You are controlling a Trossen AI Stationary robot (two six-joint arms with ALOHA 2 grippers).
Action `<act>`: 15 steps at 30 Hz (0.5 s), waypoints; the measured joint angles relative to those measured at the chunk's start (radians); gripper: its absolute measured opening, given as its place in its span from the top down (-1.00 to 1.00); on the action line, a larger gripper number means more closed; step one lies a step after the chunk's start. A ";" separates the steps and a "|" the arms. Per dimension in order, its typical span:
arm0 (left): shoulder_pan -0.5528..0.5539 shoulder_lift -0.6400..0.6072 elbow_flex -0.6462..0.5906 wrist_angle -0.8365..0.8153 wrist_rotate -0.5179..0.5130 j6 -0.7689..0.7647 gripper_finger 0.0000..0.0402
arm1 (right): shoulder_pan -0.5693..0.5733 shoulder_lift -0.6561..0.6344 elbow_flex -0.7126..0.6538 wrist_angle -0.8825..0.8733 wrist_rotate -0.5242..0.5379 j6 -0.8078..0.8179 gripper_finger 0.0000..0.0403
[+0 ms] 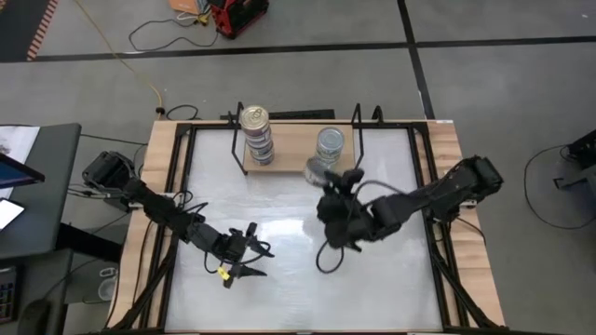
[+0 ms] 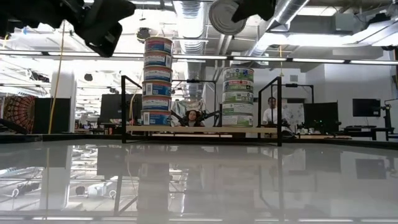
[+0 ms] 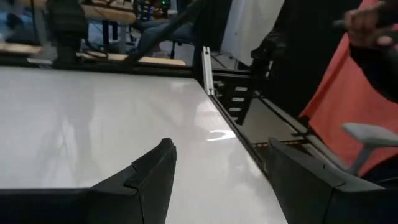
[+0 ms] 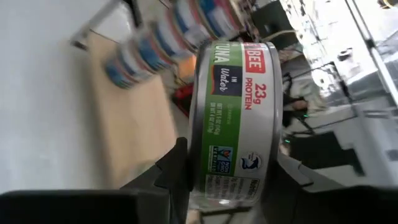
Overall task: Stack canned seafood by type on shelf
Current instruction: Stack the green tuna can on top of the green tuna can on the shelf
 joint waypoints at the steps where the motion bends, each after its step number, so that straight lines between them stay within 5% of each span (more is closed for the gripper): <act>1: -0.006 0.000 0.000 -0.002 0.000 -0.016 -0.16 | -0.019 -0.013 0.000 0.001 0.006 -0.036 0.16; 10: -0.083 0.000 0.000 0.008 -0.108 -0.038 -0.16 | -0.233 -0.049 0.000 -0.026 0.001 -0.251 0.15; 15: -0.108 0.000 0.000 0.008 -0.183 -0.025 -0.16 | -0.317 -0.042 0.000 -0.062 -0.128 -0.278 0.15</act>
